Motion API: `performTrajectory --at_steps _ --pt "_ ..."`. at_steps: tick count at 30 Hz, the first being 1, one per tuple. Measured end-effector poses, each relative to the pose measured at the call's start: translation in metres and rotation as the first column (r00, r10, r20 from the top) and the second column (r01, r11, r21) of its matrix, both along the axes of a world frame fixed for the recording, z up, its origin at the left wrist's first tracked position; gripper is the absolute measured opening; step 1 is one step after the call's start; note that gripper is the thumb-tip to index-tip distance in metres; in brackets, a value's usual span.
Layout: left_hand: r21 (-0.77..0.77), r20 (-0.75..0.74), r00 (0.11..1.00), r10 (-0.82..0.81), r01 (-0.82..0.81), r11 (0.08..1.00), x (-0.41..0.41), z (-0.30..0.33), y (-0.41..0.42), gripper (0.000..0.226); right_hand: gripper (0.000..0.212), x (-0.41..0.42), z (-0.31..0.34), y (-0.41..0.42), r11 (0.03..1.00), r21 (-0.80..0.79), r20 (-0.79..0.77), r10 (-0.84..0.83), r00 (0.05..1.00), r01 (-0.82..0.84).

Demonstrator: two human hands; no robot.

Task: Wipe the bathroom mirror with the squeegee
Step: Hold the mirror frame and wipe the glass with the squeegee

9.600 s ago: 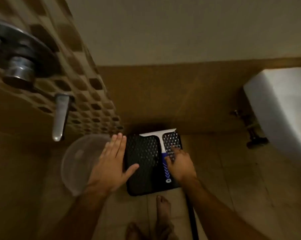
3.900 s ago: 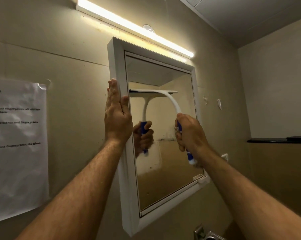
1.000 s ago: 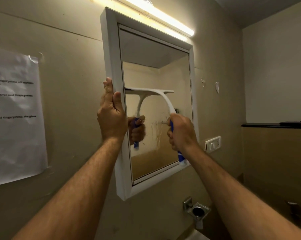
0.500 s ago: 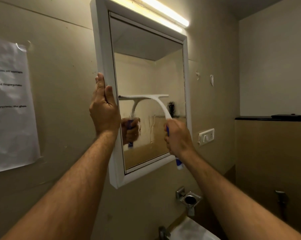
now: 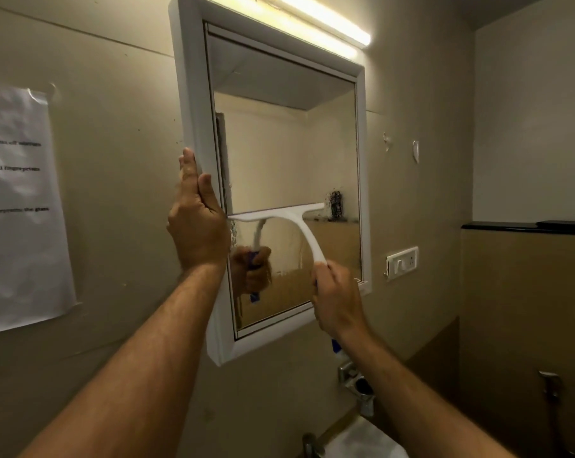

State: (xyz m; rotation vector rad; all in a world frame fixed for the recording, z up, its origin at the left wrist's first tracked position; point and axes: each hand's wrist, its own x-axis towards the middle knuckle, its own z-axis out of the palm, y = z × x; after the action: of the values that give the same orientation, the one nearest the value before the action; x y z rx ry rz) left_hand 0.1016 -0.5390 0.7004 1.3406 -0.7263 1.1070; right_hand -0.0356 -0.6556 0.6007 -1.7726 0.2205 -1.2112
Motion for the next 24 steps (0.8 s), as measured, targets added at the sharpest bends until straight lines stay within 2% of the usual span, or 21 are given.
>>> performTrajectory --at_steps 7,14,16,24 --pt "0.015 0.011 0.999 0.044 -0.044 0.999 -0.002 -0.002 0.001 0.047 0.031 0.005 0.042 0.001 0.999 0.040 0.041 0.013 0.999 -0.015" --pt "0.007 0.003 1.000 0.028 -0.028 1.000 -0.003 -0.004 0.001 0.046 0.033 -0.005 -0.030 -0.001 0.999 0.038 -0.039 0.020 0.999 -0.018" --pt "0.009 0.000 1.000 0.023 -0.023 1.000 -0.003 -0.004 0.000 0.046 0.034 -0.007 -0.033 -0.003 0.999 0.039 -0.046 0.032 0.998 -0.030" --pt "0.007 0.020 1.000 0.013 -0.013 1.000 0.000 -0.004 0.000 0.046 0.031 0.006 0.026 0.002 0.999 0.034 0.056 0.039 0.998 -0.041"
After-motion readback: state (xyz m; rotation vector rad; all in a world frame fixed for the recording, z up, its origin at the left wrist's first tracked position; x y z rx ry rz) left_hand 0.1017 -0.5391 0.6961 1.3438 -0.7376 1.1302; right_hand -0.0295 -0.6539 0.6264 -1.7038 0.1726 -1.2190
